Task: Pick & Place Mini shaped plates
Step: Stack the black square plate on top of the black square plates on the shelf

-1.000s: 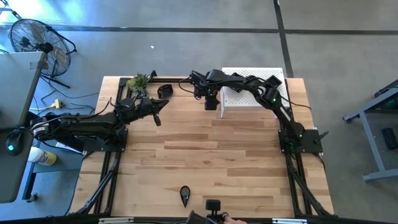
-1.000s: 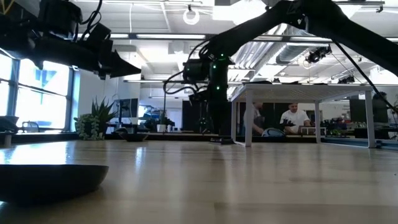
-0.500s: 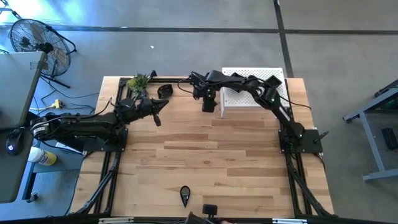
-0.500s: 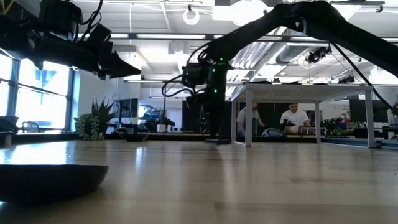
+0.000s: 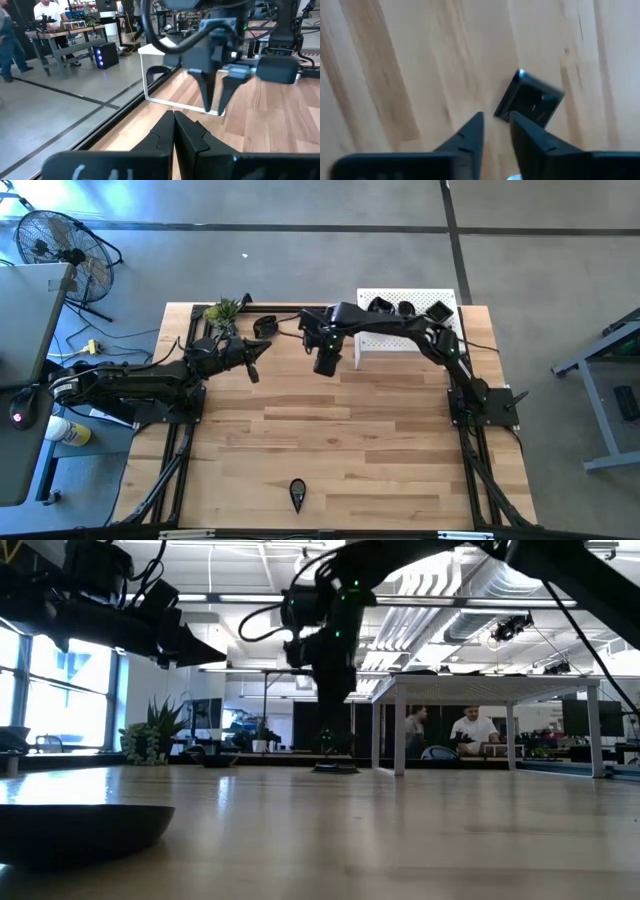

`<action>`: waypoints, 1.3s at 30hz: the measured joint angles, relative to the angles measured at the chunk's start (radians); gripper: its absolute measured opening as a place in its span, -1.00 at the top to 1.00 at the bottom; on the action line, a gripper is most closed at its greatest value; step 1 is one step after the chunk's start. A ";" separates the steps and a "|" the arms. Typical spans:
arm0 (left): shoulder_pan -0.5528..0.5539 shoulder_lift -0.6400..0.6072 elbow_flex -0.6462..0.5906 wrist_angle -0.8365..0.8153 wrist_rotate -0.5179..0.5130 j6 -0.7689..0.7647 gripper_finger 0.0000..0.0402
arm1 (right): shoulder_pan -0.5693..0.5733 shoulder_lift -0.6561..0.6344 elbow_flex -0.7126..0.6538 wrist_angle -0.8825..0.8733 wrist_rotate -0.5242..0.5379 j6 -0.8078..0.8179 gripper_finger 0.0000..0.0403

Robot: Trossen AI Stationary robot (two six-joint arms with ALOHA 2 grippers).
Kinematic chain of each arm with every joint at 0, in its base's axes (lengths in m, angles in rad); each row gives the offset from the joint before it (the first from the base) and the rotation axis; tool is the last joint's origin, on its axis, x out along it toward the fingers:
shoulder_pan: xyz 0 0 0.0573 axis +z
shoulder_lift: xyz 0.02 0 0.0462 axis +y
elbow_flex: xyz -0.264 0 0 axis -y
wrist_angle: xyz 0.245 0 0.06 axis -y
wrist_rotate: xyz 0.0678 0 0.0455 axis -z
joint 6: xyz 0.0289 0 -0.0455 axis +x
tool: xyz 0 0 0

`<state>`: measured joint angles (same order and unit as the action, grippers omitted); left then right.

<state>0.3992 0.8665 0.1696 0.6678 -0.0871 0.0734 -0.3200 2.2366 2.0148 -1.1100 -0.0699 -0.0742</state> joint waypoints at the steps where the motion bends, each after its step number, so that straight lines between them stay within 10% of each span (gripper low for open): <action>1: 0.000 0.000 0.000 -0.001 0.000 0.000 1.00 | 0.003 -0.005 0.000 -0.010 0.004 0.051 0.52; 13: 0.000 0.000 0.000 -0.021 0.000 0.000 1.00 | -0.043 0.037 -0.001 0.056 0.091 0.334 -0.51; 39: 0.000 0.000 0.000 -0.049 0.007 0.000 1.00 | -0.078 0.146 -0.002 0.061 0.035 0.384 -0.56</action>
<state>0.3989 0.8665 0.1696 0.6186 -0.0803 0.0734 -0.3985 2.3821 2.0129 -1.0488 -0.0348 0.3096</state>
